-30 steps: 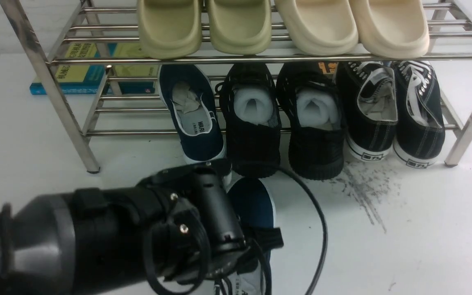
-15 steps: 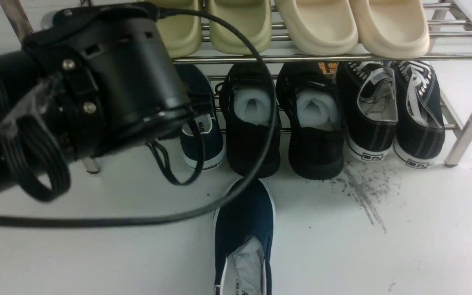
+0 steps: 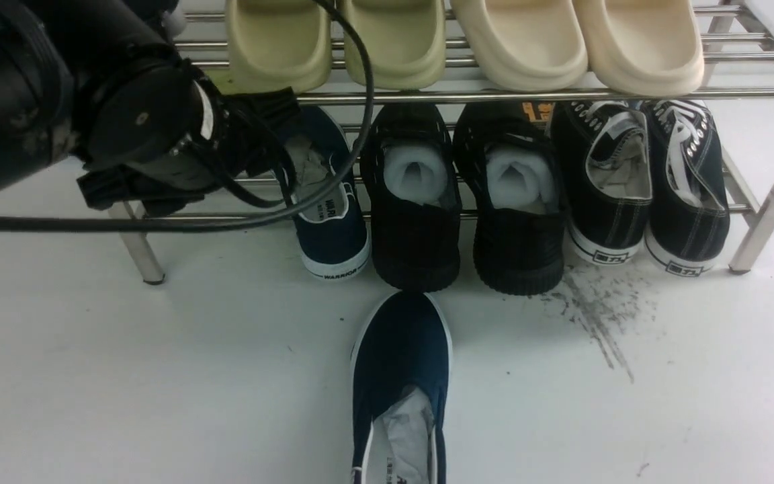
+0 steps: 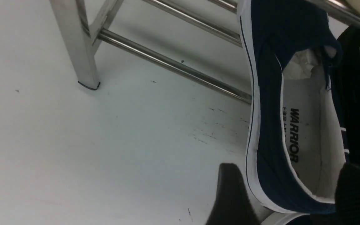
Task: Take the shoes off the shelf with your hand on the white table.
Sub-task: 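Grasp the leftmost shoe on the bottom shelf of the shoe rack with the left gripper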
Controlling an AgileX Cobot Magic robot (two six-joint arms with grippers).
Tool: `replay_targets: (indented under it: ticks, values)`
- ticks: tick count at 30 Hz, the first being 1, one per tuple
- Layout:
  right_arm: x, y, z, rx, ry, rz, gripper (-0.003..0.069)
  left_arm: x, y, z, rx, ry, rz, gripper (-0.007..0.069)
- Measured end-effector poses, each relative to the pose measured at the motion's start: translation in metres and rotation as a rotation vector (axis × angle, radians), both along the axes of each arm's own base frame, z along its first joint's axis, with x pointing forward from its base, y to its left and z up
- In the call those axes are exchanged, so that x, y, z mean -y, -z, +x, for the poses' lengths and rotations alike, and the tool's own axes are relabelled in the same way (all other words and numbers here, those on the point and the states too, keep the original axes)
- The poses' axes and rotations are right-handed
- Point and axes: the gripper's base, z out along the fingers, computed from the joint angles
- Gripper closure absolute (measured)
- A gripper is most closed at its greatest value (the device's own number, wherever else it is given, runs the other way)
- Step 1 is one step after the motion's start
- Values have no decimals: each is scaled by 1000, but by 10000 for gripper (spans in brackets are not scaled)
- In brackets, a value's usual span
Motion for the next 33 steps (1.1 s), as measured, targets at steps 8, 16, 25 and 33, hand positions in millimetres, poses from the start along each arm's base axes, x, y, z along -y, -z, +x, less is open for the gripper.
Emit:
replay_targets:
  ticks: [8, 16, 25, 33]
  values:
    - [0, 0, 0, 0, 0, 0, 419, 18, 42, 23, -81, 10, 14, 91]
    - [0, 0, 0, 0, 0, 0, 419, 29, 57, 35, -49, 62, -6, 91]
    - [0, 0, 0, 0, 0, 0, 419, 32, 79, 49, -32, 34, 47, 91]
    - [0, 0, 0, 0, 0, 0, 419, 36, 98, 59, -17, 9, 58, 220]
